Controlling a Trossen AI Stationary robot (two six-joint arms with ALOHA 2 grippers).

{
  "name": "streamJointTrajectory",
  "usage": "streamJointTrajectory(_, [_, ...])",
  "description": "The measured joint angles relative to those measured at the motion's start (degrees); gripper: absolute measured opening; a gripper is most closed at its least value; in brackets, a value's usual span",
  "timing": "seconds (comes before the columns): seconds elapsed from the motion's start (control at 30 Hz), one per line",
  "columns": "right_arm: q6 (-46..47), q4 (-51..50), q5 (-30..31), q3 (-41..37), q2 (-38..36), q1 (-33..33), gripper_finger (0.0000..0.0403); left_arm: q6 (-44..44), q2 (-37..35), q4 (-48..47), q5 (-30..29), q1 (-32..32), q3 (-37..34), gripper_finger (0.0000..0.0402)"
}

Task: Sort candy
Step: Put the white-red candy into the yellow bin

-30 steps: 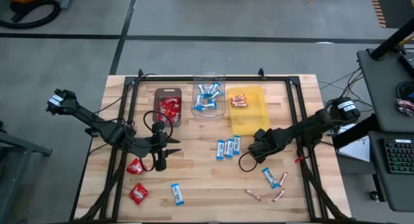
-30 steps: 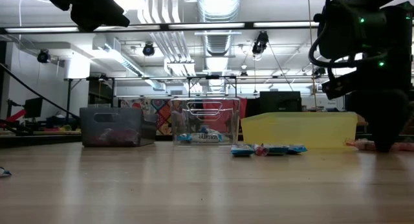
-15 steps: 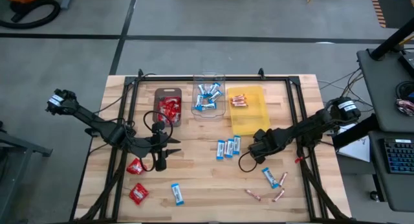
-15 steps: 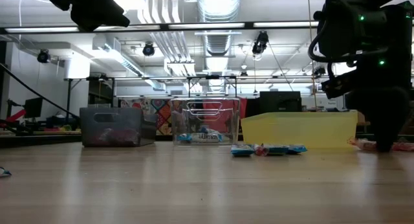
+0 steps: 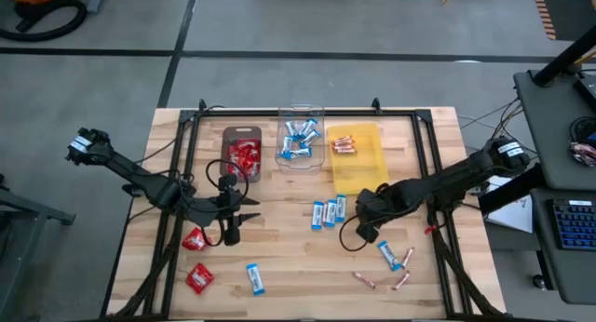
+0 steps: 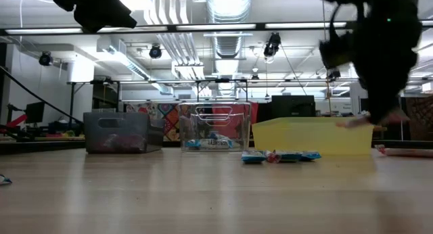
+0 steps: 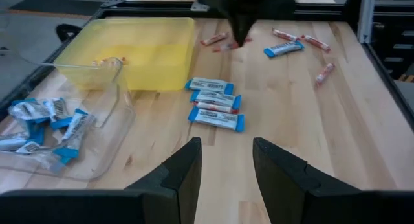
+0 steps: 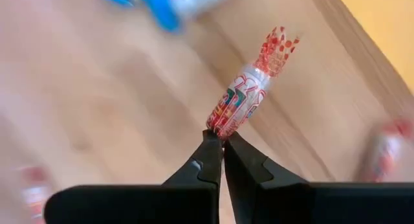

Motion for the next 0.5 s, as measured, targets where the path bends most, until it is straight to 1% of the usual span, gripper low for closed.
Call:
streamJointTrajectory(0.1, [-5.07, 2.35, 0.67, 3.89, -0.07, -0.16, 0.0008, 0.40, 0.00, 0.00, -1.17, 0.02, 0.00, 0.0123])
streamJointTrajectory(0.23, [-9.44, 2.46, 6.54, 10.56, 0.04, -2.35, 0.0008, 1.46, 0.02, 0.45, -1.40, 0.02, 0.00, 0.0123])
streamJointTrajectory(0.33, [-13.05, 0.83, 8.78, 14.63, 0.25, -6.07, 0.0008, 1.49, 0.02, 0.44, -1.44, 0.02, 0.00, 0.0123])
streamJointTrajectory(0.4, [-15.13, -2.23, 10.55, 16.81, 0.26, -9.40, 0.0008, 1.49, 0.02, 0.48, -1.45, 0.02, -0.02, 0.0123])
streamJointTrajectory(0.5, [-18.29, -6.88, 12.58, 18.56, 0.26, -16.33, 0.0008, 1.49, 0.02, 0.46, -1.46, 0.02, -0.02, 0.0123])
